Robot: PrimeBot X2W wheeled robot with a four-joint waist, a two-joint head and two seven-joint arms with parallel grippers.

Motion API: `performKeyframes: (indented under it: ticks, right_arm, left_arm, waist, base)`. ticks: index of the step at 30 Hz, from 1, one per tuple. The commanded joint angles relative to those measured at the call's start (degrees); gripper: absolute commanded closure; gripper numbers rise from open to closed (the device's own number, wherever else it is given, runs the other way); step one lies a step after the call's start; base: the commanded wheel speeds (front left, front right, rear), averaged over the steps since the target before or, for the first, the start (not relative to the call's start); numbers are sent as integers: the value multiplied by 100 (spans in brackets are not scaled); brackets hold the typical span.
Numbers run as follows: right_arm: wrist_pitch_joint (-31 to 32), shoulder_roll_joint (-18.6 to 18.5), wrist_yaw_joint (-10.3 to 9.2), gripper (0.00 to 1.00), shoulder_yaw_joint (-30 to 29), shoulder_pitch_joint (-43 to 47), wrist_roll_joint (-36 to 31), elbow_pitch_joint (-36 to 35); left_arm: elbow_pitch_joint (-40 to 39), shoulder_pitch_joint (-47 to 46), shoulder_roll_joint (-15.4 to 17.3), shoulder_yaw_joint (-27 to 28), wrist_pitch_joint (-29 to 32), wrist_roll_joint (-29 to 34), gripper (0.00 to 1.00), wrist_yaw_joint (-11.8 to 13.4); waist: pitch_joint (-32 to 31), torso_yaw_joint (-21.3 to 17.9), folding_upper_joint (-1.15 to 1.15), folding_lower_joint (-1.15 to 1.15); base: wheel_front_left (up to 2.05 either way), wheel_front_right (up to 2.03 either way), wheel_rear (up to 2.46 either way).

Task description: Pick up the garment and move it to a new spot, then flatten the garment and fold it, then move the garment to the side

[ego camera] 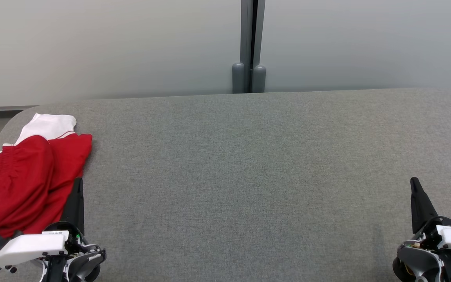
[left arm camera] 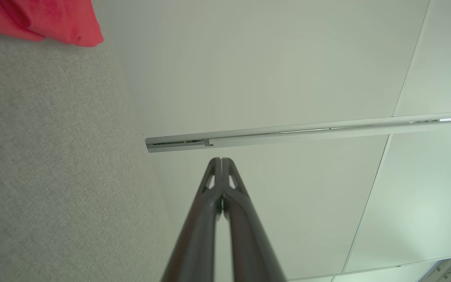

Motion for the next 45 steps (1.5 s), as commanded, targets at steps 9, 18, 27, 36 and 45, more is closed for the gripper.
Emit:
performKeyframes:
  ticks: [9,18,27,36,45]
  right_arm:
    - [12,-6,0,100,3,-69,-32,6]
    - [12,-6,0,100,3,-69,-32,6]
    - [12,-6,0,100,3,-69,-32,6]
    - [12,-7,0,100,3,-69,-32,6]
    - [12,-7,0,100,4,-69,-31,6]
  left_arm:
    - [8,-87,15,15,13,8,100,-24]
    - [8,-87,15,14,13,7,100,-24]
    - [8,-87,15,14,13,7,100,-24]
    - [8,-87,15,14,13,7,100,-24]
    - [8,-87,15,14,12,7,100,-24]
  waist:
    - [0,0,0,0]
    - [0,0,0,0]
    - [0,0,0,0]
    - [0,0,0,0]
    - [0,0,0,0]
  base:
    - [0,0,0]
    - [0,0,0]
    - [0,0,0]
    - [0,0,0]
    - [0,0,0]
